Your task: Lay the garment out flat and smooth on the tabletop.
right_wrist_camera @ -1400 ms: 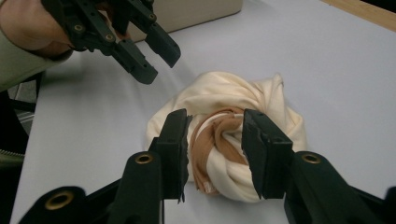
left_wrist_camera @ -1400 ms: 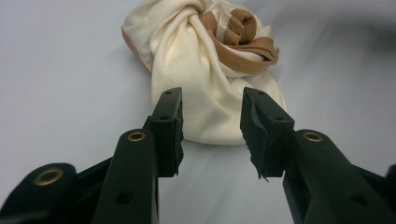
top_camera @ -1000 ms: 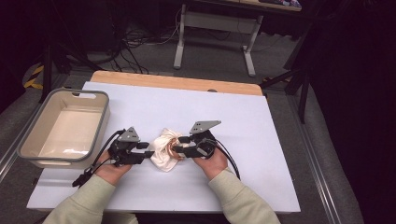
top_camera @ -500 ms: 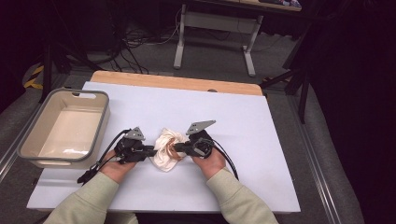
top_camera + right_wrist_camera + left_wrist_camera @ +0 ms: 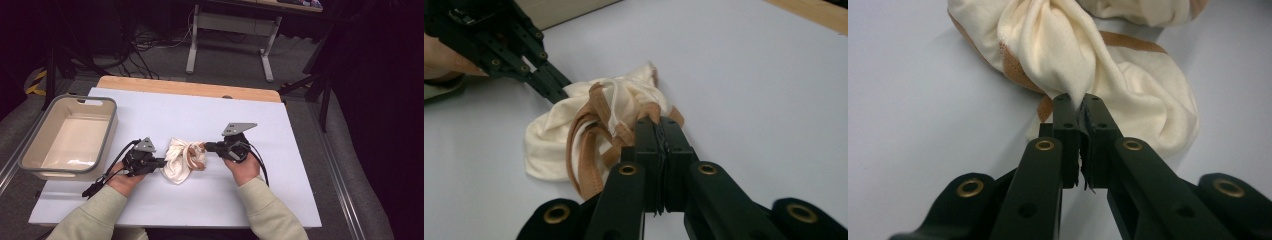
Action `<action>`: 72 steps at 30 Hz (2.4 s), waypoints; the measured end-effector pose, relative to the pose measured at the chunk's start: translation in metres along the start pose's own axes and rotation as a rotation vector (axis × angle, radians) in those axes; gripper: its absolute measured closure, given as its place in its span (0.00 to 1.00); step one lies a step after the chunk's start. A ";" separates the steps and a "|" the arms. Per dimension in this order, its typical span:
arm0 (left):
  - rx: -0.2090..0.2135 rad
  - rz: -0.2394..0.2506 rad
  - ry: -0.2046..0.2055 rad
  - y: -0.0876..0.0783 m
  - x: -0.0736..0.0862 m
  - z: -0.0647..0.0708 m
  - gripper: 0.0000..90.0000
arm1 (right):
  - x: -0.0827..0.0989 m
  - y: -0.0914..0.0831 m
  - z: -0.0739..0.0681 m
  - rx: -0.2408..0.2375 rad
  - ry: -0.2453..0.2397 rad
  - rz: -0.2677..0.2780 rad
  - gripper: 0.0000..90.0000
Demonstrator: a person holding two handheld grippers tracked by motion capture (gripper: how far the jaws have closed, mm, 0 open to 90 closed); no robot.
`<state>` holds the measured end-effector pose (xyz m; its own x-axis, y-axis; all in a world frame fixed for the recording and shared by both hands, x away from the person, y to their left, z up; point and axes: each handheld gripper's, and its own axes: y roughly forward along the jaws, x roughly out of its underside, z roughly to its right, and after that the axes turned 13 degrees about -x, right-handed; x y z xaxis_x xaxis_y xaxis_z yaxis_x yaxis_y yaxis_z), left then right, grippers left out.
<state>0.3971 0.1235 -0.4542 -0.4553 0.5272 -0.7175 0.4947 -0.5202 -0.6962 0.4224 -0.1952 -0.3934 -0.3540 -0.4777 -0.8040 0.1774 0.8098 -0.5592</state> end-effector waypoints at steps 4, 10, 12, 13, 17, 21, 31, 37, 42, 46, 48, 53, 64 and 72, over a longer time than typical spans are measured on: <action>-0.002 0.006 0.003 -0.001 0.000 0.000 0.96 | 0.003 -0.017 0.009 0.044 0.018 0.014 0.98; -0.004 0.004 0.008 -0.002 0.001 0.000 0.96 | 0.013 -0.040 0.022 0.109 0.060 0.033 0.98; 0.002 0.001 0.002 -0.003 0.001 0.001 0.96 | 0.019 -0.051 0.027 0.133 0.081 0.042 0.98; 0.001 0.001 0.002 -0.003 0.001 0.001 0.96 | 0.026 -0.061 0.032 0.159 0.110 0.048 0.98; -0.002 0.004 0.009 -0.004 0.000 0.001 0.96 | 0.036 -0.072 0.038 0.190 0.138 0.045 0.98; -0.002 0.003 0.008 -0.005 0.000 0.001 0.96 | 0.056 -0.087 0.047 0.219 0.203 0.044 0.98; -0.005 0.013 0.004 -0.008 0.000 0.002 0.96 | 0.087 -0.101 0.054 0.235 0.313 0.008 0.96; -0.002 0.030 0.000 -0.011 0.000 0.001 0.93 | 0.080 -0.108 0.045 0.314 0.281 0.067 0.66; 0.008 0.070 -0.013 -0.017 0.000 -0.002 0.84 | 0.068 -0.102 0.033 0.283 0.221 0.069 0.65; 0.000 0.103 -0.016 -0.021 -0.001 0.000 0.78 | 0.058 -0.071 0.028 0.182 0.190 0.019 0.61; -0.005 0.119 -0.006 -0.023 -0.002 0.002 0.75 | 0.056 -0.056 0.027 0.144 0.195 -0.002 0.58; -0.005 0.141 -0.003 -0.024 -0.002 0.003 0.69 | 0.051 -0.027 0.026 0.116 0.169 -0.043 0.54; -0.009 0.155 0.007 -0.027 -0.002 0.004 0.67 | 0.052 0.003 0.049 0.152 0.195 -0.093 0.61; -0.016 0.154 0.000 -0.028 0.000 0.004 0.67 | 0.049 0.009 0.054 0.130 0.194 -0.133 0.93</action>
<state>0.3797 0.1355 -0.4349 -0.3732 0.4421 -0.8156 0.5707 -0.5838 -0.5775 0.4564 -0.2299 -0.4486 -0.5496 -0.4922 -0.6751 0.2293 0.6881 -0.6884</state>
